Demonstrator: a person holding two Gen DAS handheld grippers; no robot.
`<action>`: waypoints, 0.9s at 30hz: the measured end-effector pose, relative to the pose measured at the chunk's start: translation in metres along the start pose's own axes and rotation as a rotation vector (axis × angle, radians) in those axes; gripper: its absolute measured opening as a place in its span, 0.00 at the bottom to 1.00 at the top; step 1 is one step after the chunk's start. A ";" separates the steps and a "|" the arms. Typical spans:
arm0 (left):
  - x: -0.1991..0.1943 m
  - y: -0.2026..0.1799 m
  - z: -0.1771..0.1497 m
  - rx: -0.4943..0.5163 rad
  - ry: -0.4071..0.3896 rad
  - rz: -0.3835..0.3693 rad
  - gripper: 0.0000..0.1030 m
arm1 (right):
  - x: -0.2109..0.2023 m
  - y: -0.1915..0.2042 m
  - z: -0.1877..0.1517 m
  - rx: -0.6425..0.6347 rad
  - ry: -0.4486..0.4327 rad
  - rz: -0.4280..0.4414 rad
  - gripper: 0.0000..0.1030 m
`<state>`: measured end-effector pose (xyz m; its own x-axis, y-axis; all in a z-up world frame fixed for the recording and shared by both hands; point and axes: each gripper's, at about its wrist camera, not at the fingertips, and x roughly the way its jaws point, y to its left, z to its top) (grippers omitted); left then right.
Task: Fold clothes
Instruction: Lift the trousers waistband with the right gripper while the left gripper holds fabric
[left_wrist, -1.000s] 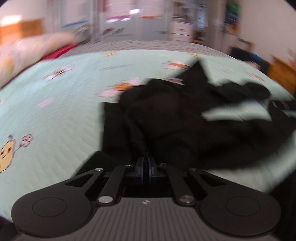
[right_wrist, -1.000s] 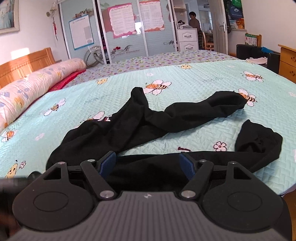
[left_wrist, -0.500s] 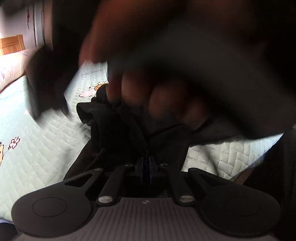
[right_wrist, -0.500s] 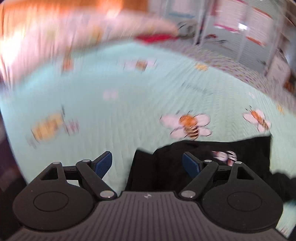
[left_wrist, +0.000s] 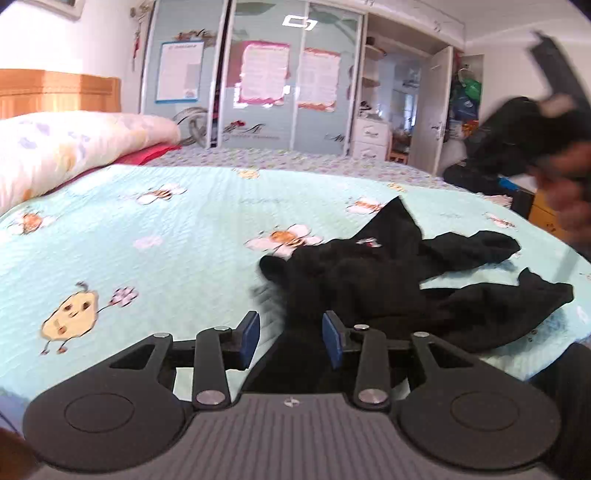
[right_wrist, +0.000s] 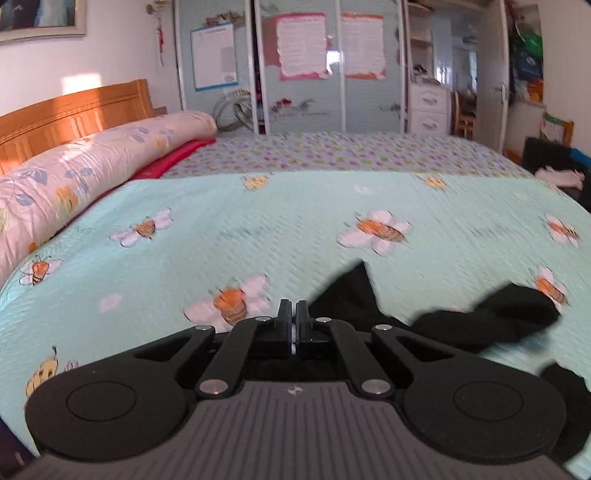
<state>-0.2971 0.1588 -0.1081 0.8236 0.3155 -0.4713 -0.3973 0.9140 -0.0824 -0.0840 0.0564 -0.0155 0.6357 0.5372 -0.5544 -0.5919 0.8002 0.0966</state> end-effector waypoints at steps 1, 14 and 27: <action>0.002 0.003 -0.001 -0.001 0.017 0.011 0.42 | -0.005 -0.002 -0.006 0.001 0.023 0.020 0.21; 0.016 0.003 -0.020 -0.007 0.136 0.036 0.47 | 0.128 0.170 -0.065 -0.416 0.293 -0.014 0.64; 0.002 -0.002 0.000 0.068 0.014 -0.059 0.55 | -0.009 -0.028 0.017 0.314 -0.065 0.255 0.14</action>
<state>-0.2943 0.1575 -0.1094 0.8392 0.2573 -0.4792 -0.3192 0.9463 -0.0507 -0.0648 0.0334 0.0005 0.5241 0.7366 -0.4275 -0.5609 0.6763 0.4775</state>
